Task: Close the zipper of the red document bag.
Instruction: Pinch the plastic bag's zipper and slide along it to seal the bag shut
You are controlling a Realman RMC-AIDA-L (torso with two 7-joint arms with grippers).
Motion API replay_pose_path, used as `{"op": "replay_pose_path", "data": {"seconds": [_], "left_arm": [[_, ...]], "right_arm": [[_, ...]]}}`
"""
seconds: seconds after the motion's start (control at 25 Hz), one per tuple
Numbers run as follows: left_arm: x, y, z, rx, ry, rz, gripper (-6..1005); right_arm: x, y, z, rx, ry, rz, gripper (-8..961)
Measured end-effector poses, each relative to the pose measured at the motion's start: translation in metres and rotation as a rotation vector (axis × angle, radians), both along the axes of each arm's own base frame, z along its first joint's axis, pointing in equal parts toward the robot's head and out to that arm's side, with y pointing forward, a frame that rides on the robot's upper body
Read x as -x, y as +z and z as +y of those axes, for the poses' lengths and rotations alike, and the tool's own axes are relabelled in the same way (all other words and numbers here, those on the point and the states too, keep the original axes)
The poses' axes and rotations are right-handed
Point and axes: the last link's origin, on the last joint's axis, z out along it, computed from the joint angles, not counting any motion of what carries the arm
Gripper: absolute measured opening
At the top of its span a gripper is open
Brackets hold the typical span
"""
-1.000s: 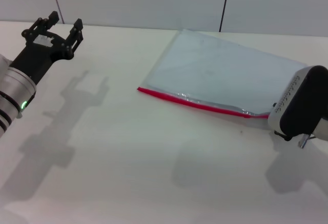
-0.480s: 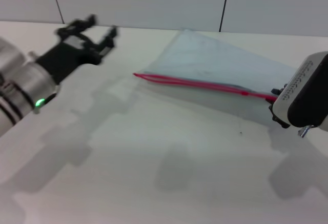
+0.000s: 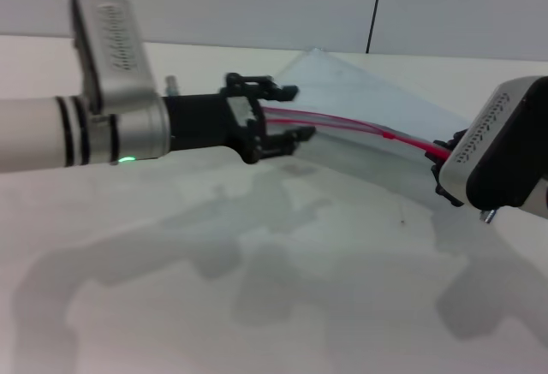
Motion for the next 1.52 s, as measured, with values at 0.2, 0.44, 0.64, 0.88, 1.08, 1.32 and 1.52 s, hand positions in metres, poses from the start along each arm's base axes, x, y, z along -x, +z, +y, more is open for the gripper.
{"op": "replay_pose_path", "data": {"seconds": [0.2, 0.44, 0.64, 0.88, 1.08, 1.32, 1.52], "left_arm": [[-0.017, -0.007, 0.0, 0.015, -0.1, 0.102, 498], [-0.028, -0.006, 0.003, 0.0, -0.155, 0.145, 494], [-0.037, -0.018, 0.002, 0.008, -0.213, 0.215, 491], [-0.046, -0.035, 0.003, -0.004, -0.241, 0.307, 486], [-0.05, -0.036, 0.004, -0.019, -0.254, 0.318, 483], [-0.055, -0.034, 0.004, -0.028, -0.266, 0.308, 479], [-0.058, -0.035, 0.003, -0.028, -0.278, 0.31, 475]], "right_arm": [[0.003, -0.002, -0.001, 0.008, 0.004, 0.004, 58], [0.005, -0.005, -0.003, 0.03, -0.003, -0.001, 49], [0.009, -0.008, -0.005, 0.039, 0.01, 0.002, 49], [0.019, -0.006, -0.008, 0.049, 0.029, 0.022, 50], [0.023, -0.006, -0.009, 0.053, 0.037, 0.023, 50], [0.026, -0.005, -0.011, 0.054, 0.047, 0.026, 51], [0.029, -0.006, -0.012, 0.056, 0.058, 0.029, 51]]}}
